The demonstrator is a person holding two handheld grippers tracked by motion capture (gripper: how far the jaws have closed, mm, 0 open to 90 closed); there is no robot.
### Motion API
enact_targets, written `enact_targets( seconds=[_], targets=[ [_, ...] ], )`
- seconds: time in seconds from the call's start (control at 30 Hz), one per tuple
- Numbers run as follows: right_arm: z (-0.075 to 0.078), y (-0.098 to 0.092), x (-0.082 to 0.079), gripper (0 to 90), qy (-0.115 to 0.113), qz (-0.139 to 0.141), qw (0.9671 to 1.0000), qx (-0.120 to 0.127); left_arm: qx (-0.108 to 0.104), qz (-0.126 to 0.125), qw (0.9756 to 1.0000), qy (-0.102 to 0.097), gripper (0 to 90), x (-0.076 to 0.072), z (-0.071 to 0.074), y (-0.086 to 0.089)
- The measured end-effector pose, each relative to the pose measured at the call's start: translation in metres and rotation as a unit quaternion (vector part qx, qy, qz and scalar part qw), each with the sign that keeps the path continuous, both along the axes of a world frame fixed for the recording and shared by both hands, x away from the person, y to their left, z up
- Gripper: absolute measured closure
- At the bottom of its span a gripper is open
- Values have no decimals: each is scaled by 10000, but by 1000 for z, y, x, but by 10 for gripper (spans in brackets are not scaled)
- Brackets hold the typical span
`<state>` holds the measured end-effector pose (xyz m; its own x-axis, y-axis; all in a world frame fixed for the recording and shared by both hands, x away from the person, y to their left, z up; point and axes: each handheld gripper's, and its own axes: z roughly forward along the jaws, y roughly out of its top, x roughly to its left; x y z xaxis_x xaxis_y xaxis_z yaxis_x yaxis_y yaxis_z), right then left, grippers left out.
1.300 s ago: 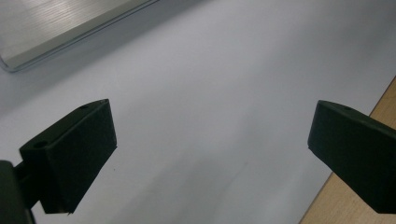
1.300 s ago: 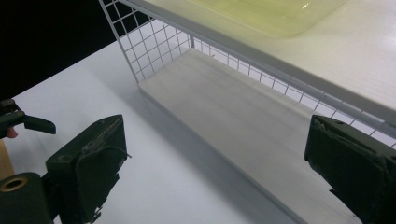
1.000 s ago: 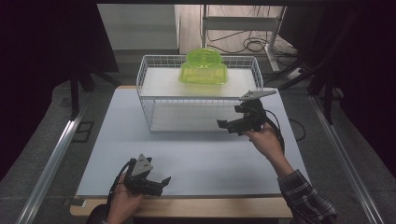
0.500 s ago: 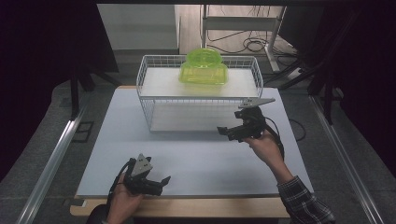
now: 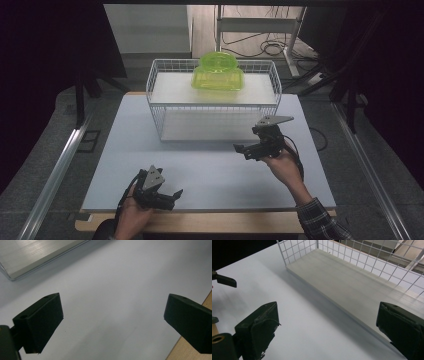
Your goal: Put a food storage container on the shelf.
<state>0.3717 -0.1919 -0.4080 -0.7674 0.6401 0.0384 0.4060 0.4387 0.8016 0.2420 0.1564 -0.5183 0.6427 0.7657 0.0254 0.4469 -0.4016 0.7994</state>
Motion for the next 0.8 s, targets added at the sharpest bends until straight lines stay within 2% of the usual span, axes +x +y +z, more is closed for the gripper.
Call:
enact_targets(
  seconds=[0.43, 0.8],
  targets=[
    [-25, -8, -7, 45, 47, -54, 10000, 23, 60, -9, 10000, 6, 24, 0, 0, -1],
    [-35, -15, -18, 44, 31, -50, 10000, -57, 82, -16, 10000, 8, 24, 0, 0, -1]
  ],
)
